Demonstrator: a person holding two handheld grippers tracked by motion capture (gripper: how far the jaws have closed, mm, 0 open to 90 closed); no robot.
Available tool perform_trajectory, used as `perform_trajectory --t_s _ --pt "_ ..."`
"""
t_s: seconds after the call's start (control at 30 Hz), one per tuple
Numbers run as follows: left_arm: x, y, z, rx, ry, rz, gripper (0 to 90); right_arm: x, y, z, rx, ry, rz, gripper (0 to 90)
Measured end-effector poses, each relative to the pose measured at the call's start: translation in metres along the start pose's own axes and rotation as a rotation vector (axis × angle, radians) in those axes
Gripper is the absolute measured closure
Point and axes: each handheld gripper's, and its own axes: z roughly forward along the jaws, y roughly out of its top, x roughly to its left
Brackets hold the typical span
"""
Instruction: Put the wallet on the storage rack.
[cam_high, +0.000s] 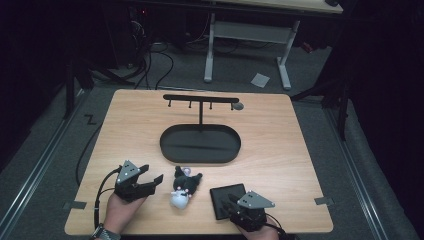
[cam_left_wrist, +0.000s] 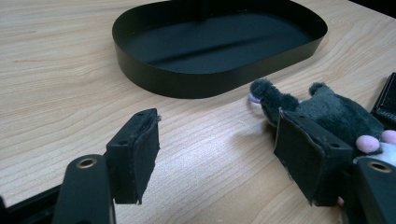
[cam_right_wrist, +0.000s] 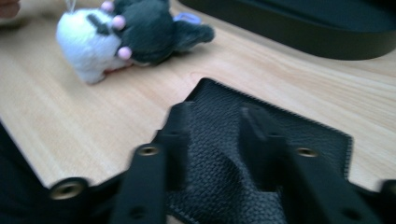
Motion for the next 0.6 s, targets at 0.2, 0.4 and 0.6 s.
perform_trajectory --t_s 0.2,0.4,0.6 --pt "0.0 0.0 0.0 0.001 0.002 0.0 30.8 0.007 -0.002 0.002 0.039 0.062 -0.041 89.7" --pt "0.0 0.0 0.0 0.002 0.002 0.0 30.9 0.007 -0.004 0.009 0.086 0.047 -0.059 89.9" --pt "0.001 0.0 0.0 0.004 0.002 -0.003 31.0 -0.015 -0.001 0.019 0.068 0.025 -0.03 89.9"
